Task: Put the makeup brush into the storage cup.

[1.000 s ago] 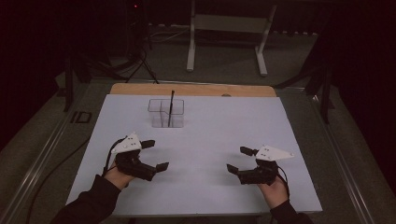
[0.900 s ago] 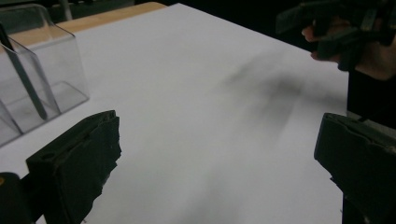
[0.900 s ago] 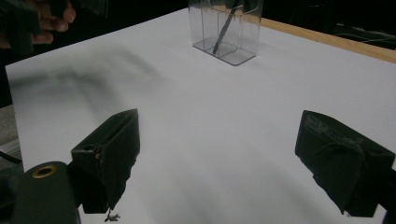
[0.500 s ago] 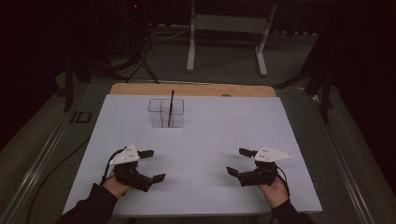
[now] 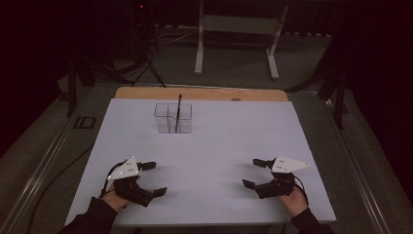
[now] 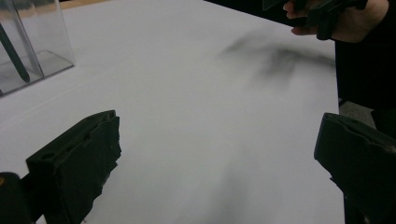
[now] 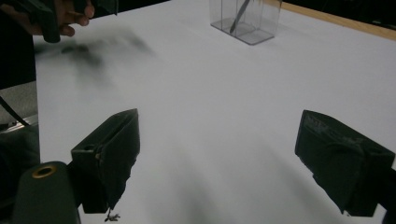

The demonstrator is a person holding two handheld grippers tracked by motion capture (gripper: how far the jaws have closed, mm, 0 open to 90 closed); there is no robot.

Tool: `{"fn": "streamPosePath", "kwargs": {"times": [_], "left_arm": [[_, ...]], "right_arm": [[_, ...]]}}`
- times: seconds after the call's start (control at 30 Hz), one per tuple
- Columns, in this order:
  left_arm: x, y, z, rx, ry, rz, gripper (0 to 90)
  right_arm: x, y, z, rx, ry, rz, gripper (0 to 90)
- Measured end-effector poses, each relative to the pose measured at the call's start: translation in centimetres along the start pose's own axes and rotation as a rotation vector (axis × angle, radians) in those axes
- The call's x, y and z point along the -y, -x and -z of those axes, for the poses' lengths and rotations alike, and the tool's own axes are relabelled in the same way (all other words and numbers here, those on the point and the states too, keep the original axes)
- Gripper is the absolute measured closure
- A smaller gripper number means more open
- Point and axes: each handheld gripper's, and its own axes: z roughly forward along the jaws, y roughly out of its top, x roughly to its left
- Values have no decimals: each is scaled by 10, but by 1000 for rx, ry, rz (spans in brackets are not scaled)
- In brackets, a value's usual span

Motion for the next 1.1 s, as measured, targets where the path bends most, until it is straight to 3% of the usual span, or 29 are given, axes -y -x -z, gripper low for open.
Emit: {"fn": "streamPosePath", "kwargs": {"times": [0.37, 0.67, 1.1], "left_arm": [[14, -5, 10, -23, -5, 34, 19], [20, -9, 19, -38, 22, 61, 19], [24, -10, 19, -35, 18, 82, 19]], "right_arm": [[9, 4, 10, 41, -29, 24, 140], [15, 6, 4, -1, -72, 7, 142], [13, 6, 3, -5, -59, -1, 143]]}}
